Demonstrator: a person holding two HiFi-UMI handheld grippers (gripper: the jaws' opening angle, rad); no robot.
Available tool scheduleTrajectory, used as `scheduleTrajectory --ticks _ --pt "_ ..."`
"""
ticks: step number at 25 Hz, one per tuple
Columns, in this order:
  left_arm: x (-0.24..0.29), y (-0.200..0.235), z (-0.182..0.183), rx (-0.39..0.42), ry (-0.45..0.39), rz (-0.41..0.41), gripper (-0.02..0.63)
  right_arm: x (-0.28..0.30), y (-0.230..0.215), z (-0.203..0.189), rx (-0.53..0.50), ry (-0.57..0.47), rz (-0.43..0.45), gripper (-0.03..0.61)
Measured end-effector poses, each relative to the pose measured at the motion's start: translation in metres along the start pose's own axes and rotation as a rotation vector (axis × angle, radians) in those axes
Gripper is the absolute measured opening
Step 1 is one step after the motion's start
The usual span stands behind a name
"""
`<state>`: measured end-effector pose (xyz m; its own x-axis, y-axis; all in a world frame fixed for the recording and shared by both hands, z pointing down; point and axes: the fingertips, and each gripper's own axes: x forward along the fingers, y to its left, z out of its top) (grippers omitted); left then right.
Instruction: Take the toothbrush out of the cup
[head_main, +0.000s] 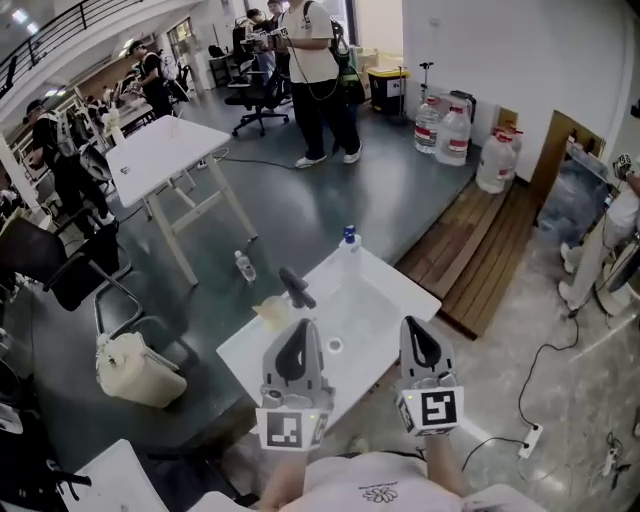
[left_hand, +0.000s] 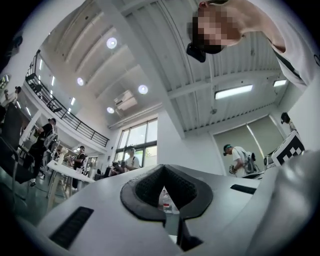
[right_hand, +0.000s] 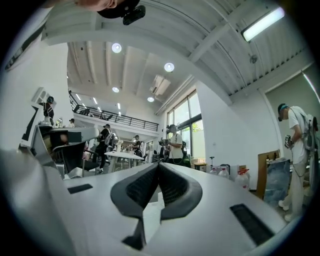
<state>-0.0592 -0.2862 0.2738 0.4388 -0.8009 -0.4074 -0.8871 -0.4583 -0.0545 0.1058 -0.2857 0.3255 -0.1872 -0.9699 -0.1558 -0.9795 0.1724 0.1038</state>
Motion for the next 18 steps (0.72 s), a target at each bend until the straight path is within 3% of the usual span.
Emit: scheduleTrajectory --ticks 6,18 --pt "0.006 0.018 -0.012 -0.006 0.029 0.048 0.017 0.021 0.001 0.000 0.029 -0.014 0.008 0.012" --pt "-0.008 0.042 -0.019 0.003 0.030 0.193 0.017 0.040 0.040 0.016 0.038 -0.086 0.225 0.012"
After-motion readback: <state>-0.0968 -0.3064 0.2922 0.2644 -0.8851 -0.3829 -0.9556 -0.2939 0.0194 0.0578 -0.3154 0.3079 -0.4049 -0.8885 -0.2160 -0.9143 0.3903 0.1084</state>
